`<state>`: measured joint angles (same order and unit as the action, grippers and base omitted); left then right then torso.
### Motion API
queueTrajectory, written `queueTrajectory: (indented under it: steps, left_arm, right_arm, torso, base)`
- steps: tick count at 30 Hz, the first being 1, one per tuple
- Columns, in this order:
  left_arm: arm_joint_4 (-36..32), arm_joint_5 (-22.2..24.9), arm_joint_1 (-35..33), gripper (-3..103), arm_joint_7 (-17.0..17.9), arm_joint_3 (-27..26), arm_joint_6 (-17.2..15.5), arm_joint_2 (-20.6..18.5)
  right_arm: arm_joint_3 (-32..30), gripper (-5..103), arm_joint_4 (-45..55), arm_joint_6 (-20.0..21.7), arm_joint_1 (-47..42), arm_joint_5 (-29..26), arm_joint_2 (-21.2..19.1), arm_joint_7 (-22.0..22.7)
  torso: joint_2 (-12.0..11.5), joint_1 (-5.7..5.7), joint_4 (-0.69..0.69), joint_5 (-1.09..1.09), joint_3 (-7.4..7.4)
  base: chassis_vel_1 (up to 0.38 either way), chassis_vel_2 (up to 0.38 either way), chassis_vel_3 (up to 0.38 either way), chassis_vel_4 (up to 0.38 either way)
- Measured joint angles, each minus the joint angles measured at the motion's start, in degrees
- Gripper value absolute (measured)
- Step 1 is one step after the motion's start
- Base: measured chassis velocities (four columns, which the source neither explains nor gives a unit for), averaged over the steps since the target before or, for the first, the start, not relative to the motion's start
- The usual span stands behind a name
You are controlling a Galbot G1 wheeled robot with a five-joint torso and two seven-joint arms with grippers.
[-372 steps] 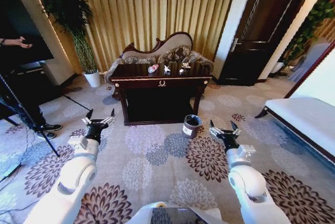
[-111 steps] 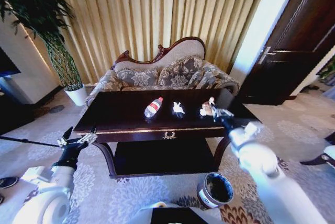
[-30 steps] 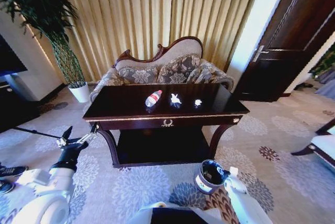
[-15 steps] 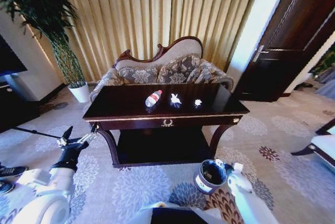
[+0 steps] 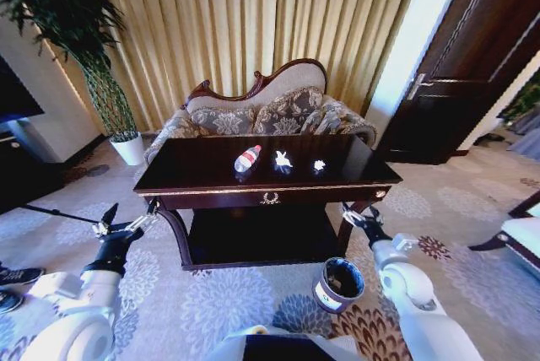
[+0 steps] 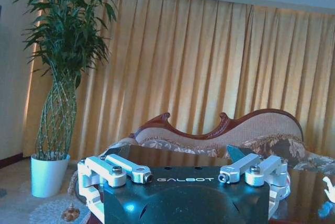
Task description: Move to the front of the table and place the trash on the table into the trash bin.
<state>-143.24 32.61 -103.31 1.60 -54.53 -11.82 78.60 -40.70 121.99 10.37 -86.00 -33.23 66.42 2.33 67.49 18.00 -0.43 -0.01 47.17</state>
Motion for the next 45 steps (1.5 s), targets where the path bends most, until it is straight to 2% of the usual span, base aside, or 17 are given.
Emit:
queueTrajectory:
  steps: [9,45]
  left_arm:
    - [0.0,-0.6,-0.1,100,0.0,-0.4,0.0,0.2]
    - [0.0,-0.1,0.0,100,0.0,-0.4,-0.1,-0.1]
  right_arm:
    - [0.5,100,7.0,3.1,0.6,0.5,-0.9,-0.1]
    - [2.4,100,8.0,5.0,1.2,0.3,-0.7,0.1]
  torso:
    - [0.0,0.00,0.00,0.01,0.00]
    - [0.0,-0.01,0.00,0.01,0.00]
  base:
    - [0.000,0.000,0.000,0.000]
    - [-0.038,0.036,0.036,-0.033]
